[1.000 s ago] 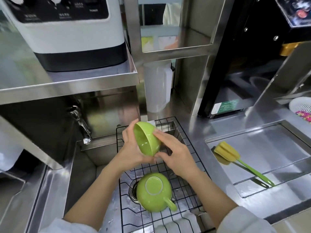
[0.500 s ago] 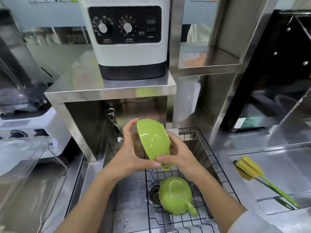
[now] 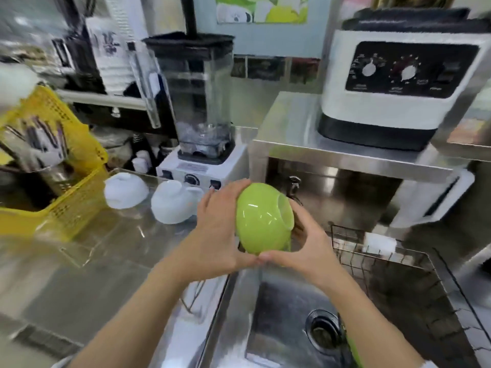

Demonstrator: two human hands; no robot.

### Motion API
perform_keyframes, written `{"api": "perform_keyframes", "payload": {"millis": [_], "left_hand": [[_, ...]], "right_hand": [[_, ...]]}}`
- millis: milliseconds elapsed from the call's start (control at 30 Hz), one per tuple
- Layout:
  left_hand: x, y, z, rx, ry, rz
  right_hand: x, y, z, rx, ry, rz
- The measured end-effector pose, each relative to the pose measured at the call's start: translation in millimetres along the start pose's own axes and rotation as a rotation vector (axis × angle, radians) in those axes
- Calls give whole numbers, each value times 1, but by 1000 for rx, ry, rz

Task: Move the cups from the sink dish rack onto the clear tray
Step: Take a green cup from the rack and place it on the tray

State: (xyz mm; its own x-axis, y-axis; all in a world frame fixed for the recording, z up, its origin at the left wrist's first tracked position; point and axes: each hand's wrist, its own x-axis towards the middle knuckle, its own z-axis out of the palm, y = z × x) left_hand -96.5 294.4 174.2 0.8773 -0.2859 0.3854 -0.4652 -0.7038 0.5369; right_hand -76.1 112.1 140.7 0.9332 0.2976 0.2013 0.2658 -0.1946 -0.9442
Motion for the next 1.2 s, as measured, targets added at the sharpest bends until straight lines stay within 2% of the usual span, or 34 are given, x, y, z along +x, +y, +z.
{"api": "perform_keyframes", "payload": {"millis": [267,600,1033,1200], "left_hand": [[-47,-83,-73,83,175,-145],[-87,-174,-135,128,198,-376],[-111,-223,-137,-91,162,-536],[-114,-227,-138,-4,167,-516]], "right_hand": [[57,-31,105,-37,-150,-48],[112,-43,226,-181,-283,-42],[123,-48,269,-360,-333,-8],[123,-49,278,-403,-344,8]]}}
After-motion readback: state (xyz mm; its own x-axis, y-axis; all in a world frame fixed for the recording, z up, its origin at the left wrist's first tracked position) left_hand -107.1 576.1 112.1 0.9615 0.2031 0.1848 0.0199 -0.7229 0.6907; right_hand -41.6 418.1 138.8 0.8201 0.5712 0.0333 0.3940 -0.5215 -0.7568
